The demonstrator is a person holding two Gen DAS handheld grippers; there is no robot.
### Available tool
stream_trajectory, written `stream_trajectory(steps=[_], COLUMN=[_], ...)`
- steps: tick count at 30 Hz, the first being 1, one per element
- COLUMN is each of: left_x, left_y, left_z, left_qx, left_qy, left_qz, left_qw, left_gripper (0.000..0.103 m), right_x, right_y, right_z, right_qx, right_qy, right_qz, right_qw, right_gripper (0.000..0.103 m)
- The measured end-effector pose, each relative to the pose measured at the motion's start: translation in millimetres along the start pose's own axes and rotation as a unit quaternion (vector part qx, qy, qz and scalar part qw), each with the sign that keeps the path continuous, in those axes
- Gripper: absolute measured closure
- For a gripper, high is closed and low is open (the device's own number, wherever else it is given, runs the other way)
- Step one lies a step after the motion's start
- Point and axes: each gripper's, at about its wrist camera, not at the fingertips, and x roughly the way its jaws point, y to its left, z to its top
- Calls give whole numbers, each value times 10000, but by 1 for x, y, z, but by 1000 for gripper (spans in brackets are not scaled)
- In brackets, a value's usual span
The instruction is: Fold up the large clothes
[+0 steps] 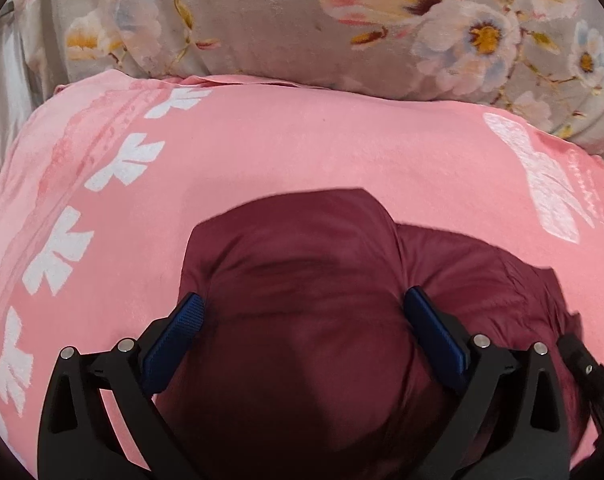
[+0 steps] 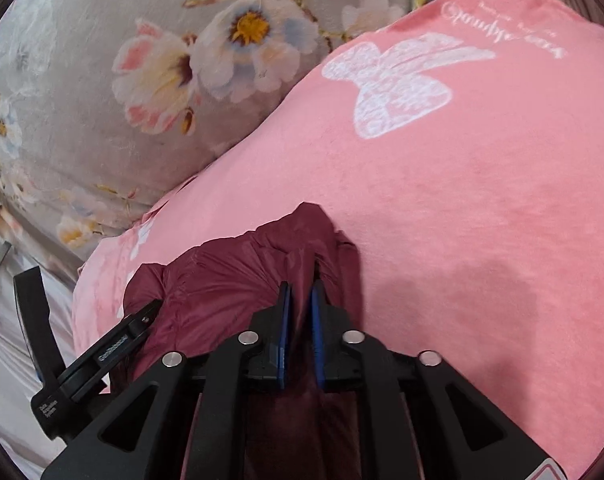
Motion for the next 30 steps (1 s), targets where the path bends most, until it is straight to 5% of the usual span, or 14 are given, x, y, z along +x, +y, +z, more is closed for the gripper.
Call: stream_trajectory(steps=[4,12,24,30], left_x=[-34,-96,-81,-79], left_y=[10,-2,7,7], left_z=[-13,-52,-98,-102], left_qx=[202,818,465,518], left_qy=[89,81,534,503], left_qz=[-236,77,194,270], left_qw=[9995,9966,9973,9970], left_gripper=[5,6,5,5], right_x=[-40,-69,-70,-82], right_y=[-1,9,5,7], right_z=[-10,-52,-100,-100], right_qx=[-330,-753,-1159,-1263], right_qy=[-22,535,874,676], right_qz=[-356,-140,-390,-229], right_qw=[9988,9956,9886,9894], right_gripper=[86,85,87,66])
